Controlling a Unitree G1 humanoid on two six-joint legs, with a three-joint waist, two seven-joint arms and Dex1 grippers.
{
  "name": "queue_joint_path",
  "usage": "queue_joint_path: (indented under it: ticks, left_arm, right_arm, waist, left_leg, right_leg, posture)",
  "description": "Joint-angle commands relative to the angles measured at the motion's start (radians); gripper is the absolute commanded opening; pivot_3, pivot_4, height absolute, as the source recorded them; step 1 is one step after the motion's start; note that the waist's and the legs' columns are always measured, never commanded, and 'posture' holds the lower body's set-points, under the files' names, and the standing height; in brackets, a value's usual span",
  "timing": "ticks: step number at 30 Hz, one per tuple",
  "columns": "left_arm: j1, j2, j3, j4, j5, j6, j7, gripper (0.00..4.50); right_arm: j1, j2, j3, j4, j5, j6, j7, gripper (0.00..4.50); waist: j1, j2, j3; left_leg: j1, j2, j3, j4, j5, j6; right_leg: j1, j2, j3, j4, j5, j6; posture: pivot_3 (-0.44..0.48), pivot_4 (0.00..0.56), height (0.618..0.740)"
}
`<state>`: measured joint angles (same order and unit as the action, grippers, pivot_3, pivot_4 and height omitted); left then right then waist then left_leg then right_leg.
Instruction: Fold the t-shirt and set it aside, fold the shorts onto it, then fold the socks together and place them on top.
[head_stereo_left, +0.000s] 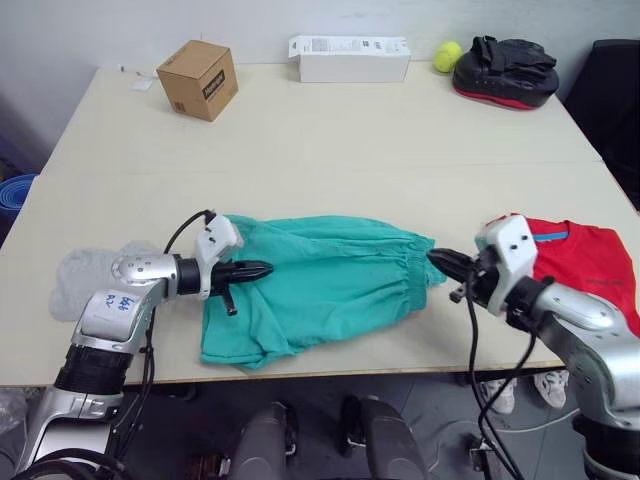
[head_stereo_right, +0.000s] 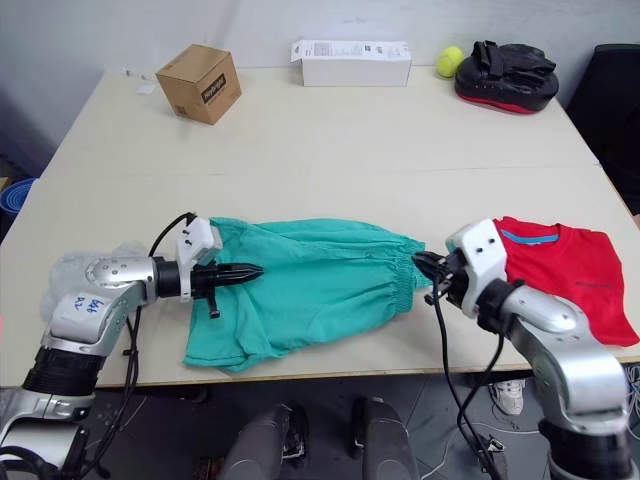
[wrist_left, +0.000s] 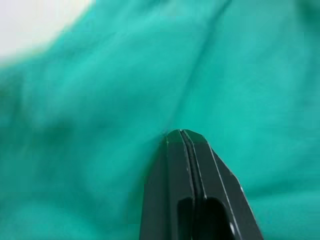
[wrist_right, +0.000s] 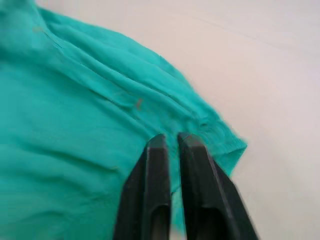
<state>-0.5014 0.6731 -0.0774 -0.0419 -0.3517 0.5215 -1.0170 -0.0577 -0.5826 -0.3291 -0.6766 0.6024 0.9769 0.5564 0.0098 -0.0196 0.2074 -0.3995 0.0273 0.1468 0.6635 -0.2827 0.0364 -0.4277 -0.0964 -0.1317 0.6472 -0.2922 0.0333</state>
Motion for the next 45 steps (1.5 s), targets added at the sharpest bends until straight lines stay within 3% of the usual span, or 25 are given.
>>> queue_joint_path:
  ticks: [1, 5, 9, 12, 17, 21, 29, 32, 43, 45]
  left_arm:
    - [-0.07, -0.033, -0.072, 0.013, 0.008, -0.043, -0.078, 0.0]
    - [-0.123, -0.102, -0.174, 0.152, 0.093, -0.167, -0.128, 0.0]
    - [-0.138, -0.146, -0.239, 0.27, 0.157, -0.281, -0.172, 0.0]
    - [-0.163, -0.164, -0.271, 0.371, 0.228, -0.374, -0.167, 0.0]
    - [-0.181, -0.179, -0.268, 0.441, 0.266, -0.441, -0.167, 0.0]
    - [-0.178, -0.183, -0.254, 0.447, 0.275, -0.444, -0.157, 0.0]
    - [-0.142, -0.165, -0.226, 0.385, 0.276, -0.388, -0.114, 0.0]
    - [-0.123, -0.154, -0.206, 0.353, 0.274, -0.34, -0.087, 0.0]
    - [-0.047, -0.068, -0.082, 0.177, 0.208, -0.144, -0.048, 0.0]
    - [-0.022, -0.032, -0.057, 0.118, 0.177, -0.096, -0.066, 0.0]
  right_arm:
    - [0.087, 0.042, -0.132, -0.172, 0.248, 0.195, -0.083, 1.67]
    - [0.194, 0.129, -0.23, -0.207, 0.498, 0.293, -0.279, 3.1]
    - [0.285, 0.154, -0.22, -0.15, 0.796, 0.23, -0.542, 4.47]
    - [0.325, 0.147, -0.144, -0.065, 1.014, 0.107, -0.771, 4.47]
    - [0.289, 0.135, -0.006, 0.084, 1.188, -0.033, -0.938, 4.47]
    - [0.195, 0.157, 0.091, 0.209, 1.222, -0.1, -0.981, 4.47]
    - [-0.098, 0.249, 0.224, 0.472, 1.05, -0.133, -0.918, 4.47]
    - [-0.144, 0.264, 0.235, 0.508, 0.97, -0.145, -0.867, 3.85]
    - [-0.179, 0.261, 0.228, 0.465, 0.803, -0.125, -0.686, 0.05]
    - [-0.192, 0.26, 0.223, 0.472, 0.788, -0.118, -0.67, 0.02]
  waist:
    - [0.001, 0.0, 0.0]
    - [-0.001, 0.0, 0.0]
    - [-0.01, 0.0, 0.0]
    - [-0.01, 0.0, 0.0]
    - [-0.01, 0.0, 0.0]
    - [-0.014, -0.004, -0.003]
    - [-0.022, -0.007, -0.006]
    - [-0.026, -0.008, -0.006]
    - [-0.039, -0.007, -0.006]
    - [-0.04, -0.007, -0.006]
  left_leg:
    - [0.0, 0.0, 0.0, 0.0, 0.0, 0.0]
    - [0.0, -0.001, 0.001, 0.0, 0.0, 0.002]
    - [-0.001, 0.0, 0.001, 0.0, 0.0, 0.002]
    - [-0.001, 0.0, 0.001, 0.0, 0.0, 0.002]
    - [-0.001, -0.001, 0.001, 0.0, -0.001, 0.007]
    - [0.0, 0.0, 0.001, 0.0, 0.0, 0.007]
    - [0.005, 0.001, 0.001, -0.001, 0.0, 0.007]
    - [0.006, 0.001, 0.001, -0.001, -0.001, 0.006]
    - [0.008, 0.001, 0.001, -0.006, 0.001, 0.002]
    - [0.008, 0.001, 0.001, -0.007, 0.001, 0.002]
  right_leg:
    - [0.0, 0.0, 0.0, 0.0, 0.0, 0.0]
    - [0.001, 0.0, 0.0, -0.002, 0.0, 0.0]
    - [0.0, 0.001, 0.0, -0.002, 0.0, 0.0]
    - [0.0, 0.001, 0.0, -0.003, 0.0, 0.0]
    - [0.001, 0.001, 0.001, -0.004, 0.0, 0.0]
    - [0.002, 0.001, 0.001, -0.004, 0.0, 0.001]
    - [0.006, 0.002, 0.002, -0.003, 0.0, 0.001]
    - [0.007, 0.002, 0.002, -0.003, 0.0, 0.001]
    - [0.006, 0.002, 0.002, -0.004, 0.0, 0.001]
    - [0.006, 0.002, 0.002, -0.004, 0.0, 0.001]
  posture:
    - [0.0, 0.15, 0.74]
    - [0.0, 0.15, 0.74]
    - [0.0, 0.15, 0.74]
    - [0.0, 0.15, 0.74]
    - [0.0, 0.15, 0.74]
    - [0.0, 0.15, 0.74]
    - [0.0, 0.15, 0.74]
    - [0.0, 0.15, 0.74]
    - [0.0, 0.15, 0.74]
    - [0.0, 0.15, 0.74]
